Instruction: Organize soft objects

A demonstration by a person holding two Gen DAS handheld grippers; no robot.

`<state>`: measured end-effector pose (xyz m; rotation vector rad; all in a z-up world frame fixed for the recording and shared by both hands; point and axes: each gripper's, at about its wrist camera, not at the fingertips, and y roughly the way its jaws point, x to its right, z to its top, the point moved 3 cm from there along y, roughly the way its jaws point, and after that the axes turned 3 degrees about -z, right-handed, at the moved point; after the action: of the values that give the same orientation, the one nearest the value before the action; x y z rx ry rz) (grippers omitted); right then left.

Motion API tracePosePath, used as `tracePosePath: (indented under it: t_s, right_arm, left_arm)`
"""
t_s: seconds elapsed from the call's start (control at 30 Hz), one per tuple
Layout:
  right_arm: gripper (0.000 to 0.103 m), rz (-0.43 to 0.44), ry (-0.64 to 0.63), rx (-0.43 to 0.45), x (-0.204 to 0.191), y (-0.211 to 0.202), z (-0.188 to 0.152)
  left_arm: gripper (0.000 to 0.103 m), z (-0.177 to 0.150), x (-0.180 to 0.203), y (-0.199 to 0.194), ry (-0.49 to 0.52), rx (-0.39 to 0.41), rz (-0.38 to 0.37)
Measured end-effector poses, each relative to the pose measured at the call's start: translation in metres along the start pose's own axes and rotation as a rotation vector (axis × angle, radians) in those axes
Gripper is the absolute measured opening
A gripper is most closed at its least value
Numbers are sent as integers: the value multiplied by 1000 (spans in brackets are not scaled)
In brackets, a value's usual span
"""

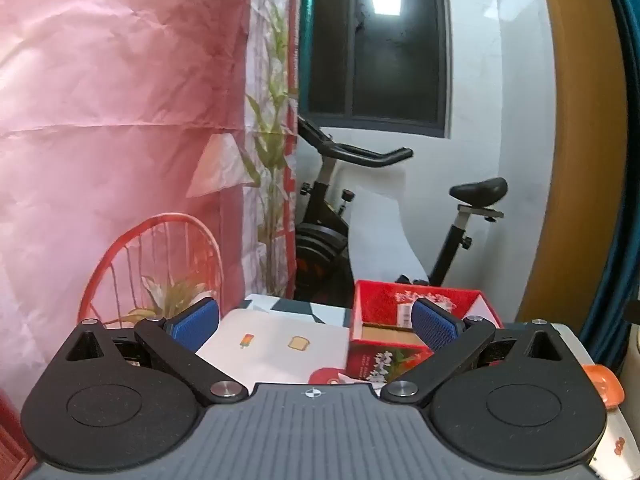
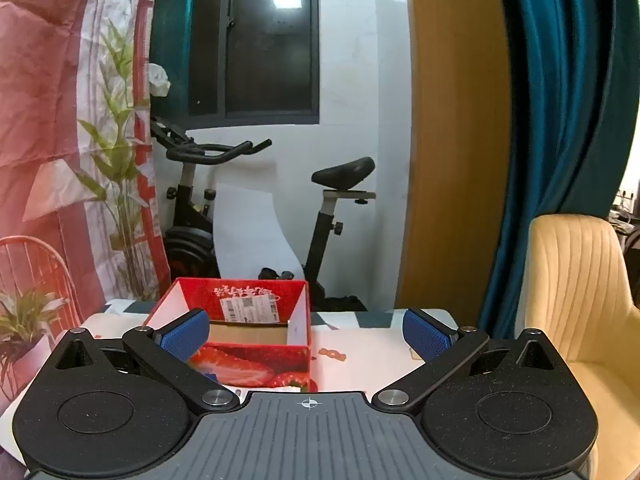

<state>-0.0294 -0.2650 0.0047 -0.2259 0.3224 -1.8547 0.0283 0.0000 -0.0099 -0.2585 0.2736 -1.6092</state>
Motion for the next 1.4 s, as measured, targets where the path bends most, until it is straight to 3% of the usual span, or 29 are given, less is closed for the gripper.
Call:
tracePosePath:
  t_s: [0.2, 0.6, 1.4]
  right_arm:
    - [103, 6, 10, -13, -1, 0, -4]
    - [103, 1, 4, -32, 1, 2, 3]
    - [103, 1, 21, -46, 4, 7, -5]
  left_arm:
    - [103, 1, -5, -3, -48, 33, -19]
    - [103, 3, -1, 4, -16, 0, -4]
    - [103, -1, -2, 4, 6, 15, -25]
